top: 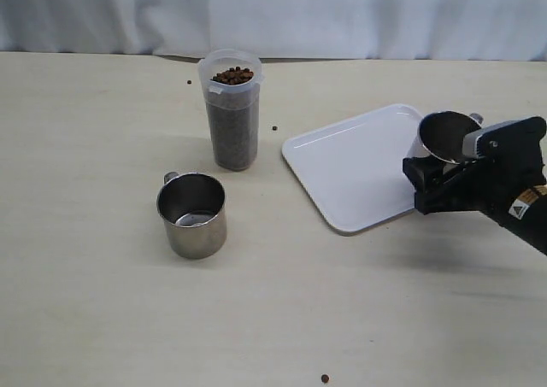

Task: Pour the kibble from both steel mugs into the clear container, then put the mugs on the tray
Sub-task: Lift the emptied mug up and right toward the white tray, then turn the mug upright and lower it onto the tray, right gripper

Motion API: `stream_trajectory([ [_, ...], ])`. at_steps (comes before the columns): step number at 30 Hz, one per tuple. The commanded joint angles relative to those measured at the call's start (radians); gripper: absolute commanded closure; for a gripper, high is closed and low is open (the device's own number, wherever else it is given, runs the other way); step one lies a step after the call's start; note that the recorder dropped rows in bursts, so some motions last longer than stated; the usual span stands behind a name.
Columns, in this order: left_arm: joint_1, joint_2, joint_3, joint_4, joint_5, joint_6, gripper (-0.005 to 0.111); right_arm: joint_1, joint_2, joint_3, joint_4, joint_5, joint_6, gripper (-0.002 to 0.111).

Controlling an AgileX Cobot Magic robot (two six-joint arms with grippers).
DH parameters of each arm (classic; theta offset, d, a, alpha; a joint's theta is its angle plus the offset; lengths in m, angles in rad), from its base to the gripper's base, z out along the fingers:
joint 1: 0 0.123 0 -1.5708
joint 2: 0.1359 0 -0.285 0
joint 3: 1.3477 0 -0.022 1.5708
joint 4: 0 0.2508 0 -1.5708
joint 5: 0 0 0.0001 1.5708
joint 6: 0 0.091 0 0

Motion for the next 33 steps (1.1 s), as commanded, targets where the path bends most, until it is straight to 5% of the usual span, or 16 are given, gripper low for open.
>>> stream_trajectory([
  [1, -0.003, -0.003, 0.002, 0.001, -0.007, -0.003, 0.107, -0.005, 0.054, -0.070, 0.049, -0.008, -0.042, 0.103],
  [18, -0.003, -0.003, 0.002, 0.001, -0.007, -0.003, 0.107, -0.005, 0.128, -0.311, 0.009, 0.217, -0.018, 0.103],
  [33, -0.003, -0.003, 0.002, 0.001, -0.007, -0.003, 0.107, 0.000, 0.224, -0.406, -0.011, 0.218, 0.016, 0.103],
])
